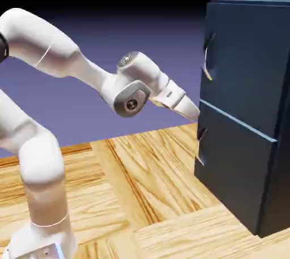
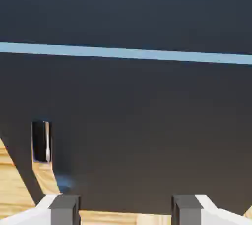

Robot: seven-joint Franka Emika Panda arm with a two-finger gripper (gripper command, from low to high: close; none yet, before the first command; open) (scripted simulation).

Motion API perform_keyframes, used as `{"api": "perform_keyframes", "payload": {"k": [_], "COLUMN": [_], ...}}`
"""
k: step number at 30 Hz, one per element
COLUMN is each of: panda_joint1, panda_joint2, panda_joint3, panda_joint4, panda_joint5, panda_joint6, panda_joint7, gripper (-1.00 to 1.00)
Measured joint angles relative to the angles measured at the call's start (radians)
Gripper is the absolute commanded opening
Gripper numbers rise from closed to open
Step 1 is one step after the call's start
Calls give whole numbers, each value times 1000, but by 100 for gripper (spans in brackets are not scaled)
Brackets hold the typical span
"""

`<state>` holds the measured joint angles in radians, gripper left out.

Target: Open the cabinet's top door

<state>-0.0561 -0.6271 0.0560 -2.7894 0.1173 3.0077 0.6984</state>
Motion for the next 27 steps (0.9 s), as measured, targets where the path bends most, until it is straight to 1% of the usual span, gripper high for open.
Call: {"api": "perform_keyframes", "payload": {"k": [27], "panda_joint1": [-682], "panda_joint2": [-572], "panda_joint3": [560], "panda_joint4": [206], "panda_joint5": [1174], "panda_joint6": [-293], "panda_joint7": [-426], "gripper": [0]}}
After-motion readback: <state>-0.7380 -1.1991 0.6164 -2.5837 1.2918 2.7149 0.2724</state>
